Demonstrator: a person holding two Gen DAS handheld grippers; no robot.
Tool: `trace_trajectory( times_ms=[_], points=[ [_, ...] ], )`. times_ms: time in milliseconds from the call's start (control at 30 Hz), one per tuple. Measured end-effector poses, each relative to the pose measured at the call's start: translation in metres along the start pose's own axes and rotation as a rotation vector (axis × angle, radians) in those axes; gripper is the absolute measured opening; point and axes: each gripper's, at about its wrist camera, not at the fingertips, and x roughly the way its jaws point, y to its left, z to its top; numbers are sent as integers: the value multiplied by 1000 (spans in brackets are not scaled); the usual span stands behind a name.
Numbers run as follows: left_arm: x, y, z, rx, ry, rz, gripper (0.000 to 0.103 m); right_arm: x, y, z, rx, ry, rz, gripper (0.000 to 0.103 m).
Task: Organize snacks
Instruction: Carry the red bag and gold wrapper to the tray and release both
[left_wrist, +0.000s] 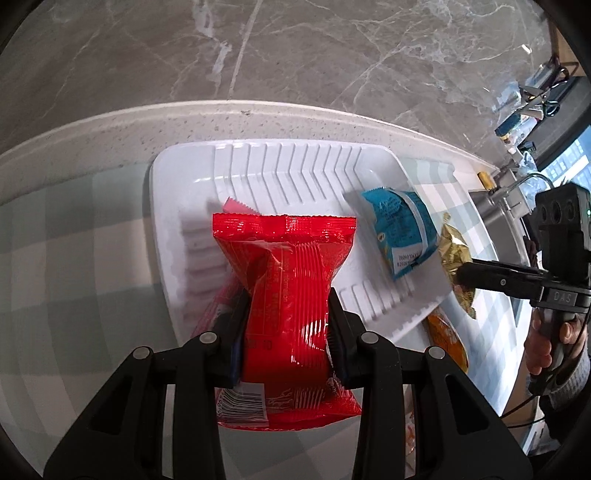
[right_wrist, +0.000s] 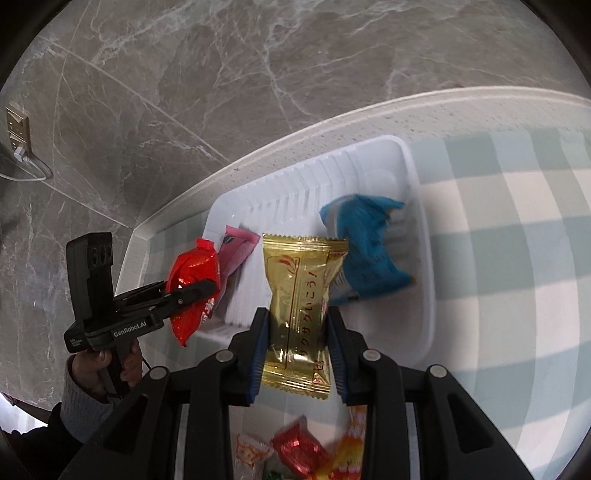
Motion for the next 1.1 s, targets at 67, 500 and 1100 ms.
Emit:
trace_trajectory(
  times_ms=[67,500,1100],
  points=[
    [5,-3,8,4,-3,2,34,6,3,8,-13,4,-6,33],
    [17,-8,33,22,-21,38,34,37,11,49,-40,19,-22,33],
    [35,-12,54,7,-55,93,60,64,26,70,-120,18,-99,40]
  ],
)
